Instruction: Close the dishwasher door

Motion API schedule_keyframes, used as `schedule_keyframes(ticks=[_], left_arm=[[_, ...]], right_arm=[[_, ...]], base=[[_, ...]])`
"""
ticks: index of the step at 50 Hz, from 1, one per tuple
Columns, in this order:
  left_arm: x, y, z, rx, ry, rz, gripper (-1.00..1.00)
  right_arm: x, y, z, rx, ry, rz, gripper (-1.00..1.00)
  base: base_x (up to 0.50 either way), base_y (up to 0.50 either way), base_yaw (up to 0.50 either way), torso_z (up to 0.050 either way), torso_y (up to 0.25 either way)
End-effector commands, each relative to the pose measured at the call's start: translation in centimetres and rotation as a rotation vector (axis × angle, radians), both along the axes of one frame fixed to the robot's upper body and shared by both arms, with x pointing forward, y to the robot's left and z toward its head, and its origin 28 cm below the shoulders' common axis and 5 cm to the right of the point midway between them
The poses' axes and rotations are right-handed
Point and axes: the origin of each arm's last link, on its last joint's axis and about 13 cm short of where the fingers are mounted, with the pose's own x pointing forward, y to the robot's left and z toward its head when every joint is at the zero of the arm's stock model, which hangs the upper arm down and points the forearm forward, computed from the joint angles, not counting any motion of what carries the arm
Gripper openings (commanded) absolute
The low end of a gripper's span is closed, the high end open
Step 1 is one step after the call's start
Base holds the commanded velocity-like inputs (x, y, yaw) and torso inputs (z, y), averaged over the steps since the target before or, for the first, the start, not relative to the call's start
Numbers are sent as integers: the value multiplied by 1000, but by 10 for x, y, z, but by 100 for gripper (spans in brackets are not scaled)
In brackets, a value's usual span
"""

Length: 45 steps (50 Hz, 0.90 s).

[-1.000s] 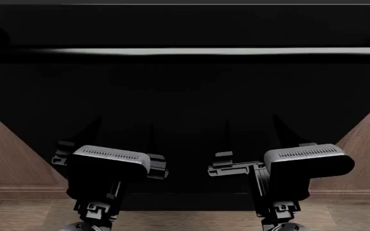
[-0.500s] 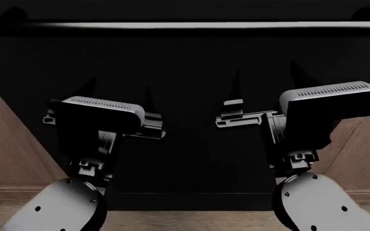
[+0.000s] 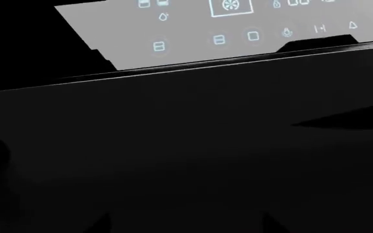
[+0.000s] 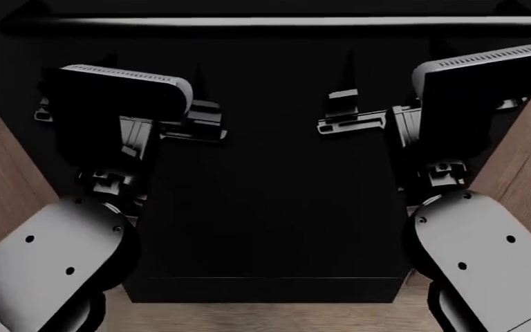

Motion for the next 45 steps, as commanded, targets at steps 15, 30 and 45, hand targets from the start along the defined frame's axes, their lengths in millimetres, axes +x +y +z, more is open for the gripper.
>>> schedule_keyframes(ticks=[15,30,45], left_arm=[[19,0,33,-2,-19,25,100],[28,1,51,-55,-24,43,100],[36,0,67,-59,-29,56,100]], right_arm=[[18,-6,24,-12,8,-34,100],[26,-6,42,-9,3,-42,100],[33,-5,53,-14,10,-41,100]], base=[[0,0,0,0,1],[0,0,0,0,3],[0,0,1,0,7]])
